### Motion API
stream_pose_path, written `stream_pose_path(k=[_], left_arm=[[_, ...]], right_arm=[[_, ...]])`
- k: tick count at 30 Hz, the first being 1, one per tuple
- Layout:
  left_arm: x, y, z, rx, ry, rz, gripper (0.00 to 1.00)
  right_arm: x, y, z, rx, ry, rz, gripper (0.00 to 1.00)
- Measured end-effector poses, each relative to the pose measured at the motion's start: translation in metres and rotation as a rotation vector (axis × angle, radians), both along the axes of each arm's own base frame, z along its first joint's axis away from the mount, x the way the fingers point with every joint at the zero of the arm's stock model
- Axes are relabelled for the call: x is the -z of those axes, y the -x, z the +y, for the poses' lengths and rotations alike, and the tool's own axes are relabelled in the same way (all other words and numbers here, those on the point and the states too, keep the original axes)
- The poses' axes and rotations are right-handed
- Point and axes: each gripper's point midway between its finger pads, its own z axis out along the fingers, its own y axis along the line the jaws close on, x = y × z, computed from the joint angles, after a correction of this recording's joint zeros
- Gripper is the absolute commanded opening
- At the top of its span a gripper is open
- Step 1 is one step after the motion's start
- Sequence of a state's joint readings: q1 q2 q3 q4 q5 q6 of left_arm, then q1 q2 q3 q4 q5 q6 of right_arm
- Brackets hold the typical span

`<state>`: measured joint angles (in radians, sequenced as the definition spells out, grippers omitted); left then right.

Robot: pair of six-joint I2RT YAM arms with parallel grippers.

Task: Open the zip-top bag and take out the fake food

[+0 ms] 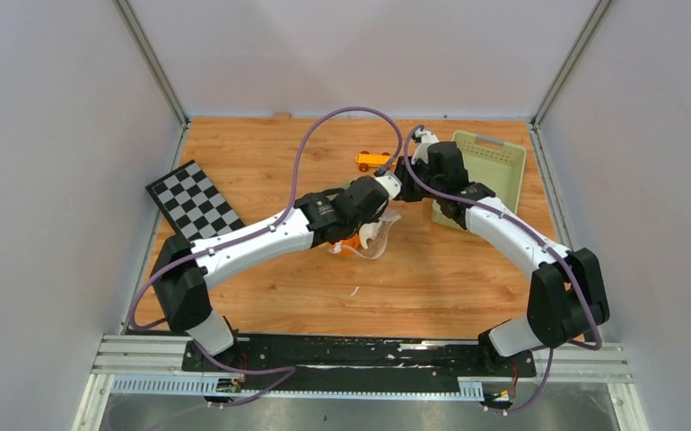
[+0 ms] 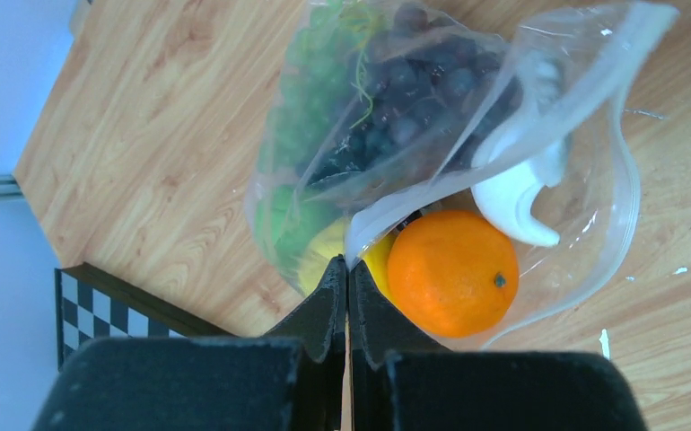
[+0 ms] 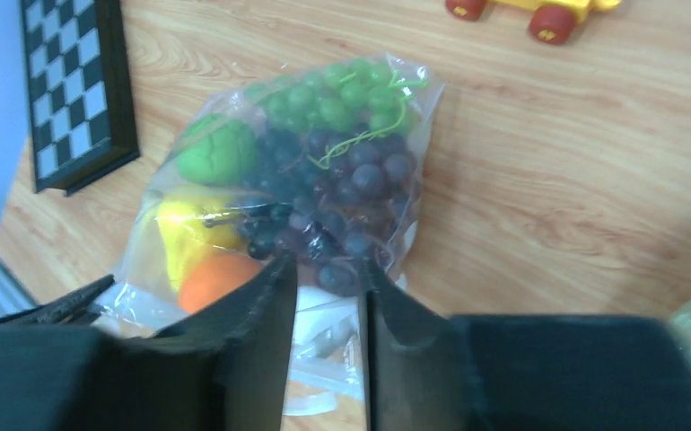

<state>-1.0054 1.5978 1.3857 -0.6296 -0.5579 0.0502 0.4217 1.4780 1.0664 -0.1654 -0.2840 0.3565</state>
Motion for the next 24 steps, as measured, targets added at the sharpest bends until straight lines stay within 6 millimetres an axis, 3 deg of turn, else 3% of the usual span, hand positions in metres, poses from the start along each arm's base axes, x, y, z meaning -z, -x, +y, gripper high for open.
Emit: stream_pose_path(k=[3,6,13,20,24], left_arm=[[0.01,-0.002,-0.001,-0.011,-0.01,0.039,0.0],[0.02,-0.001,-0.001,-0.02,-0.002,0.086,0.0],[0.038,0.003,-0.007,-0.022,0.086,0.184,0.0],[0.067,0.018,-0.011,-0.002,0.133,0.274,0.0],[0.07,0.023,-0.016,0.011,0.157,0.302,0.0]], right_arm=[[-0.003,0.0,-0.009,0.02,0.041,-0.023,0.51],[-0.007,0.008,-0.022,0.053,0.081,-0.04,0.55],[-0.014,0.061,-0.046,0.061,0.069,-0.097,0.58],[0.011,0.121,-0.017,-0.027,-0.019,-0.029,0.52],[0.028,0.138,0.0,-0.042,-0.056,0.02,0.45]])
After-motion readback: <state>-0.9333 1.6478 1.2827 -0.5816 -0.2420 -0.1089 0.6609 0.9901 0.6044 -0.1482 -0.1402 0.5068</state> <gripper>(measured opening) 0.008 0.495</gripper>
